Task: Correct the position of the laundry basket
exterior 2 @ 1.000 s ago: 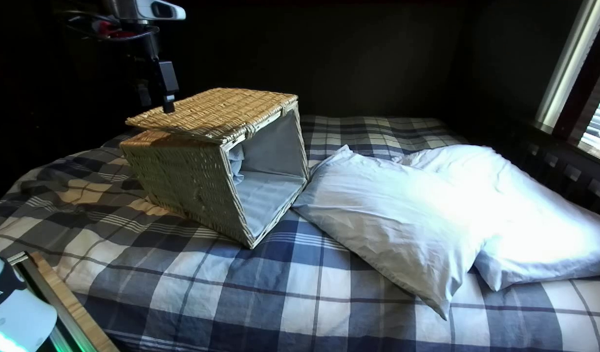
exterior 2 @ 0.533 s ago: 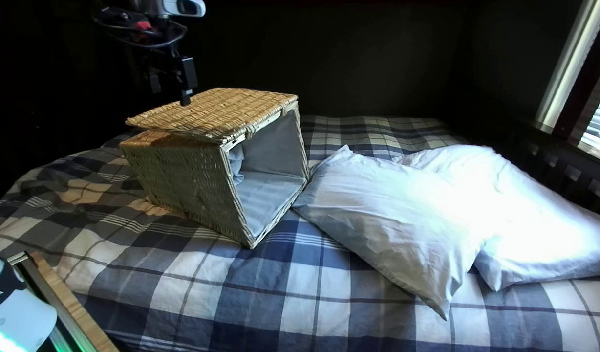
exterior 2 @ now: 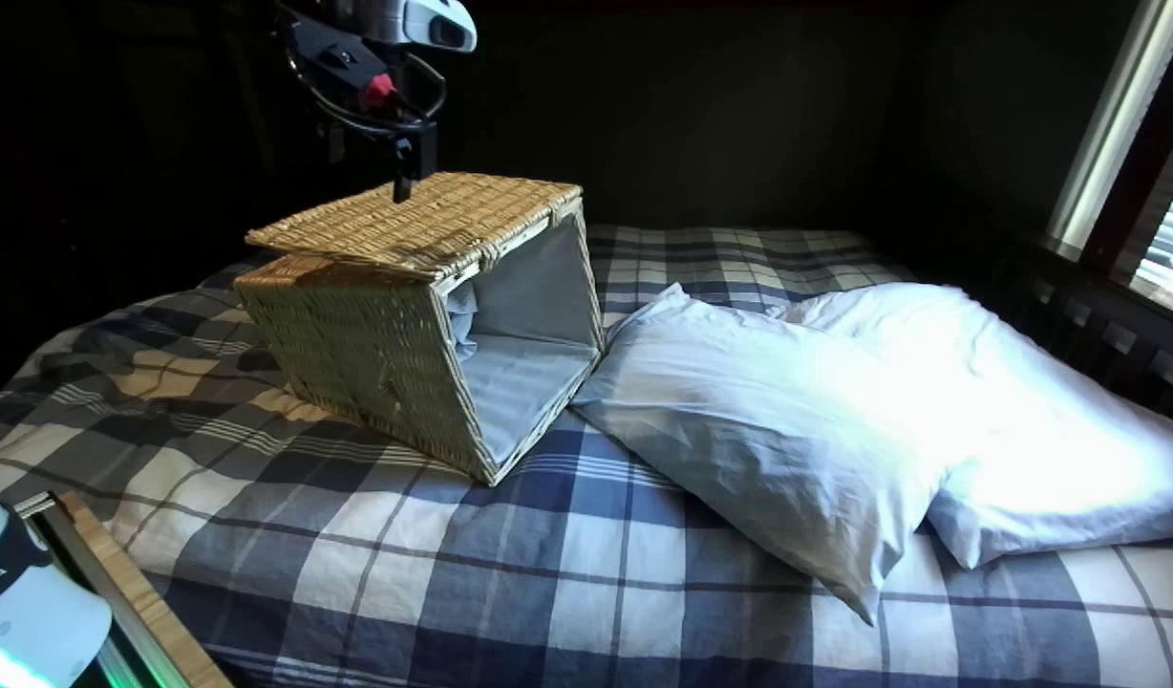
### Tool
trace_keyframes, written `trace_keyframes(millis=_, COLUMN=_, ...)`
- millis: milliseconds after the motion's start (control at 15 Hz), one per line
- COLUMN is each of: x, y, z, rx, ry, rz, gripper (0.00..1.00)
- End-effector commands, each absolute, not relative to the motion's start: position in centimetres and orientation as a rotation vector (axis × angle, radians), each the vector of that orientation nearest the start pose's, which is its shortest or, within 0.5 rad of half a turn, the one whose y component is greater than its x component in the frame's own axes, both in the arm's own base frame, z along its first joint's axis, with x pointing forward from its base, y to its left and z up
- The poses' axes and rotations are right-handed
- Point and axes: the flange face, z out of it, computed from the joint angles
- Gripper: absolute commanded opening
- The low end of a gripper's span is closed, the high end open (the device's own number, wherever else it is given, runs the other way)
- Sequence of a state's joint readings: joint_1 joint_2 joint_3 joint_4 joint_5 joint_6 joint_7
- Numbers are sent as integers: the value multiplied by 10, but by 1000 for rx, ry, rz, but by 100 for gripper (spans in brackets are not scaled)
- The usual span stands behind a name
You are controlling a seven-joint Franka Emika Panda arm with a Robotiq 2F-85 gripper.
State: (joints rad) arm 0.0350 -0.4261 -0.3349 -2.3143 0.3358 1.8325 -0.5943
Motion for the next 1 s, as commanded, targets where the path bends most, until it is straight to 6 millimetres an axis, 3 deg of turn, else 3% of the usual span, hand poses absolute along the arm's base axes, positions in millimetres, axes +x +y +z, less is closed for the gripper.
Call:
trace_keyframes(millis=0, x=429, y=-133, z=480, rx=-2559, ry=-357, rz=-124, gripper=100)
trace_keyframes(millis=333, x=444, y=-167, z=459, rx=-2494, ry=-350, rz=-98, gripper=100)
trace_keyframes(millis=933, x=458, y=-223, z=393, rx=-2383, ry=-423, rz=-89, gripper=100)
